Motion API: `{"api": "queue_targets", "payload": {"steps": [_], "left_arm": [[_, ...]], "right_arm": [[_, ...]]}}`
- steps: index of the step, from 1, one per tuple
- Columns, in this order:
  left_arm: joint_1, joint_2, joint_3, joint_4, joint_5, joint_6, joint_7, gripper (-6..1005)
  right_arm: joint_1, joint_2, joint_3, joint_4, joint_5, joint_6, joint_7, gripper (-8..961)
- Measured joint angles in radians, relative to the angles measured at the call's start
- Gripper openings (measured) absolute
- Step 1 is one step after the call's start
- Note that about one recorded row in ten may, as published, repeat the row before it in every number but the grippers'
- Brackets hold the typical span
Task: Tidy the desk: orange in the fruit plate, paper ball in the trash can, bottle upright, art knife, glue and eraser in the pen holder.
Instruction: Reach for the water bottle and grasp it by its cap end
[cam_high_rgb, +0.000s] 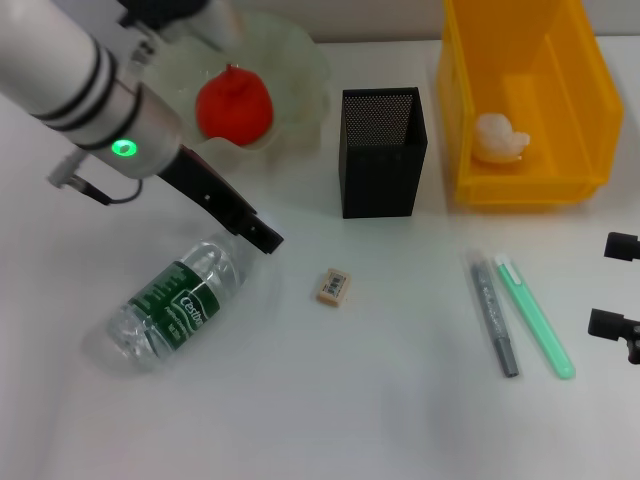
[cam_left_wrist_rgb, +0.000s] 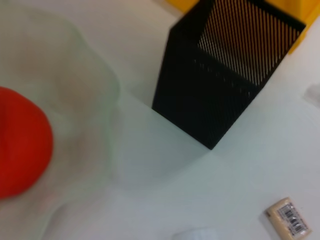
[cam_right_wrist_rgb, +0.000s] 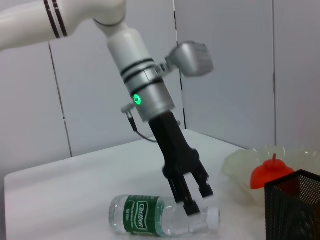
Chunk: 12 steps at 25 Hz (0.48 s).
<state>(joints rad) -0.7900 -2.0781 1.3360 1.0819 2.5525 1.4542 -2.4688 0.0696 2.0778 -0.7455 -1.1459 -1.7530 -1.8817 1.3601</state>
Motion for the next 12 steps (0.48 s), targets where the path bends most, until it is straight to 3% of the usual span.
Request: {"api": "queue_targets", "payload": {"steps": [7,12], "left_arm": [[-0.031,-0.002,0.138,-0.116,0.000,-0.165,-0.063,854],[-0.063,-0.002,0.159,-0.205,0.008,-0.210,-0.062,854]], "right_arm": [[0.005,0.001,0.013,0.013,0.000,-0.010,-0.001,812],[0.007,0.001,0.014,0.023,0.000,-0.011,-0.001,811]]}}
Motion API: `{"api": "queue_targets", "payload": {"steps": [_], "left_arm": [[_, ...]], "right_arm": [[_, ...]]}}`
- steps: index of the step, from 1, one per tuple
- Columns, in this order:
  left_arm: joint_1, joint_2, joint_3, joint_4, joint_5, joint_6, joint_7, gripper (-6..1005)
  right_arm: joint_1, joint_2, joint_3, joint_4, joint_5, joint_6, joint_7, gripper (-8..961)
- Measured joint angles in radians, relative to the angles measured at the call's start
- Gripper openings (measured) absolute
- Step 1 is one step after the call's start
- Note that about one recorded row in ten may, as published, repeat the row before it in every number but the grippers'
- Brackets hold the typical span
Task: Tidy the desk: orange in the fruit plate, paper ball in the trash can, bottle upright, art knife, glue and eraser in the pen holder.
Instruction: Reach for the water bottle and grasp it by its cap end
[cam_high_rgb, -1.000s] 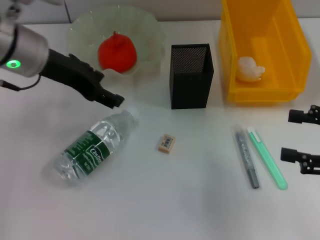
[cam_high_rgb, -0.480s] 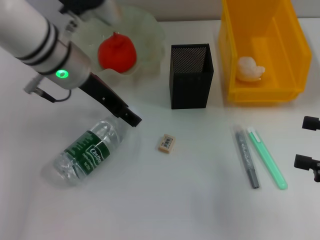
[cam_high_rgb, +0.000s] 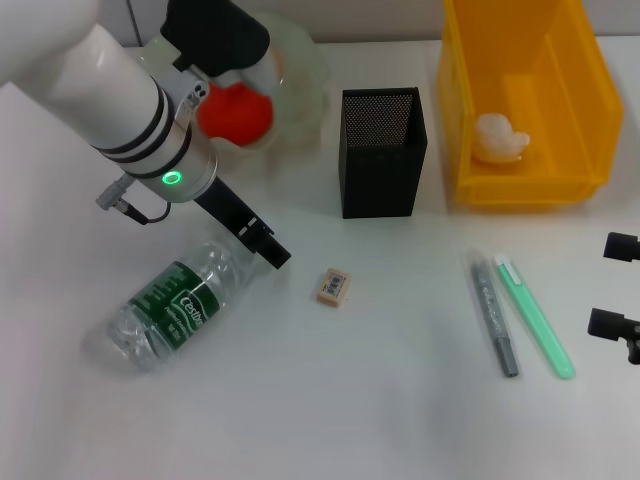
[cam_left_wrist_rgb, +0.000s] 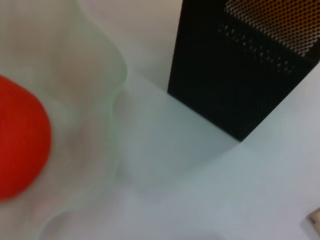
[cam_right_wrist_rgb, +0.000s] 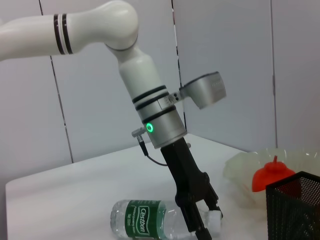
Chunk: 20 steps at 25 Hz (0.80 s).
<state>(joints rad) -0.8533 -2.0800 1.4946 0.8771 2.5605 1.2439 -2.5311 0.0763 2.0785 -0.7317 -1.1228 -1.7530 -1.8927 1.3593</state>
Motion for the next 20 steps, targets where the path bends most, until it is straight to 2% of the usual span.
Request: {"api": "queue_targets", "payload": {"steps": [9,20], "left_arm": [[0.001,0.000,0.013,-0.003,0.010,-0.018,0.002,855],[0.024,0.000,0.034,0.009,0.011,-0.043,0.007,642]], "right_arm": [[-0.001,0.000,0.001,0.029,0.000,0.001,0.000,809],[0.003,0.000,0.015,0.059,0.000,0.005,-0.001,807]]}}
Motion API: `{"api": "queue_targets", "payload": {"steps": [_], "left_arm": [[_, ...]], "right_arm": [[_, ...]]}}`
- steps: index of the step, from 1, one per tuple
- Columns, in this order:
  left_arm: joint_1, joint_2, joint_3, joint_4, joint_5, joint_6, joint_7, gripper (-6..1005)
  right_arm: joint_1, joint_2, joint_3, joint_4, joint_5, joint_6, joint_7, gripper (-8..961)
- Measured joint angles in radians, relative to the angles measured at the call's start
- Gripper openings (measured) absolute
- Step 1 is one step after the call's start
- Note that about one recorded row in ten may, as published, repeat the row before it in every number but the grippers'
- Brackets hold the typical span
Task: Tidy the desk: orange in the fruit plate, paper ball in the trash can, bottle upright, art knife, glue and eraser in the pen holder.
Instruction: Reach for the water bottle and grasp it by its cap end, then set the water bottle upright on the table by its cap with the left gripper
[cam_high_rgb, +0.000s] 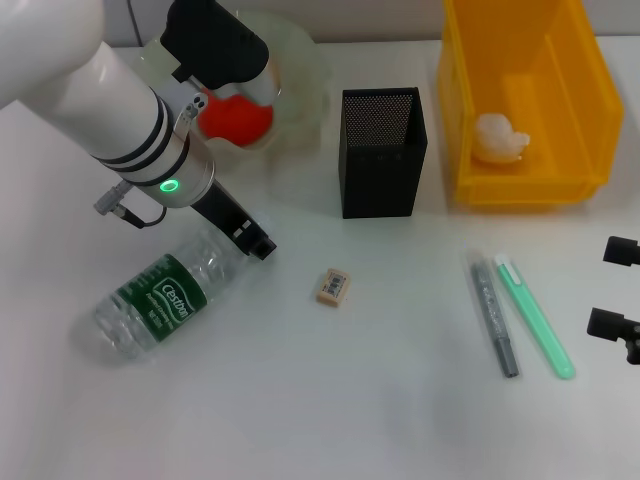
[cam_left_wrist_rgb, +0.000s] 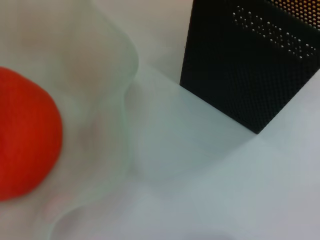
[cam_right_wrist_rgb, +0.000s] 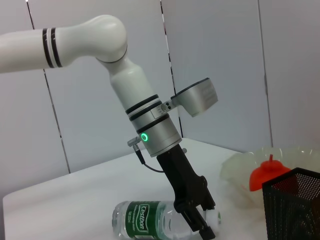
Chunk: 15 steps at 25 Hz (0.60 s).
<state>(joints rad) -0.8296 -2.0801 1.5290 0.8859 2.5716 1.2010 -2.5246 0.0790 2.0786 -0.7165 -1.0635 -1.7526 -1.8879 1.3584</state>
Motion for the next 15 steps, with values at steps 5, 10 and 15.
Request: {"api": "queue_targets", "payload": {"steps": [5,10,15], "left_arm": [[0.048,0.001,0.007,0.092,-0.008,0.008,0.005,461],[0.182,0.010,-0.051,0.309,-0.043,0.061,0.015,446],[0.356,0.014,-0.240,0.539,-0.204,0.166,0.120,445]], "right_arm": [[0.009,0.000,0.006,0.011,0.001,0.002,0.000,806],[0.022,0.000,0.014,0.014,0.002,-0.005,-0.001,805],[0.045,0.000,0.016,0.024,0.002,0.000,0.008,803]]}}
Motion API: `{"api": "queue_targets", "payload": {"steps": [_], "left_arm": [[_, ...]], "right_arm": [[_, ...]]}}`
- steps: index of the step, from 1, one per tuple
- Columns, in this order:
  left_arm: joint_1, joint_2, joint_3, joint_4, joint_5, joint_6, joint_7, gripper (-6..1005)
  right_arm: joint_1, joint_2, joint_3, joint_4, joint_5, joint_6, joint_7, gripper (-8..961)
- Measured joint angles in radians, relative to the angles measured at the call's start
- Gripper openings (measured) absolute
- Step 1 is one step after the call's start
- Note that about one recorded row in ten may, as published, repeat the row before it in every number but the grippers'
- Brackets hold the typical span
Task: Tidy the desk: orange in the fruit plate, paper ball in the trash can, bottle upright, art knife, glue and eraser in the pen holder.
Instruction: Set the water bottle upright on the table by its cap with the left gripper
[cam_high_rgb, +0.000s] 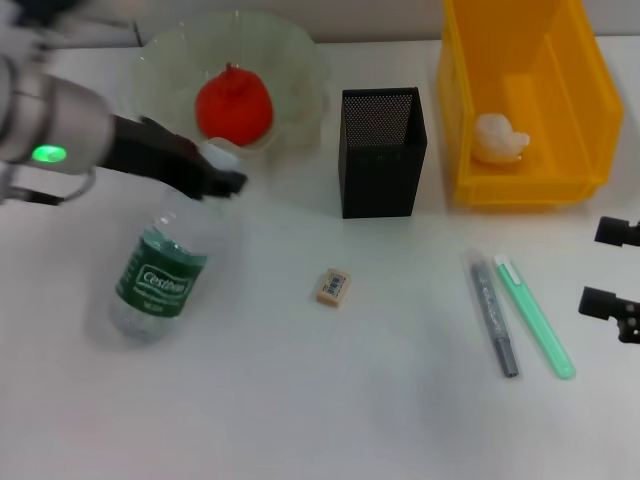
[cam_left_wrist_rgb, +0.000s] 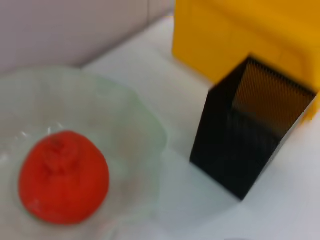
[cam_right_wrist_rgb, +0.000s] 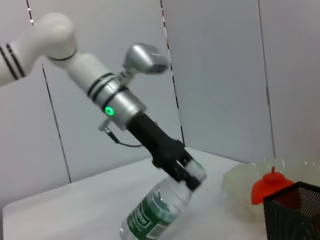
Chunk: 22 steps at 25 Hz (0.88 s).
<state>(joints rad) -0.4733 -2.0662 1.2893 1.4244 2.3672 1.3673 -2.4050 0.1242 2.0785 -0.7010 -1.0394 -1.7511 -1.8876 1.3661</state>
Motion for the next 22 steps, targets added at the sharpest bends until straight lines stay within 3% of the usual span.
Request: {"api": "queue_targets", "payload": {"steps": [1,5,9,15,22], "left_arm": [[0.000,0.000,0.000,0.000,0.000,0.000,0.000,445],[0.101,0.002,-0.190,0.060,-0.164,0.053,0.098,445],[0.135,0.002,-0.281,0.039,-0.261,0.078,0.171,446],[0.180,-0.003,-0.297,-0.064,-0.439,0.078,0.349,454],[0.178,-0.001,-0.337,-0.233,-0.599,0.063,0.580,464]], "right_arm": [[0.000,0.000,0.000,0.000,0.000,0.000,0.000,803],[0.019,0.000,0.002,0.012,0.000,0.000,0.003,802],[0.038,0.000,0.002,0.028,0.000,0.003,0.004,801],[0.064,0.001,-0.001,0.038,0.000,-0.002,0.013,800],[0.077,0.001,-0.008,0.048,0.000,-0.006,0.018,799]]}}
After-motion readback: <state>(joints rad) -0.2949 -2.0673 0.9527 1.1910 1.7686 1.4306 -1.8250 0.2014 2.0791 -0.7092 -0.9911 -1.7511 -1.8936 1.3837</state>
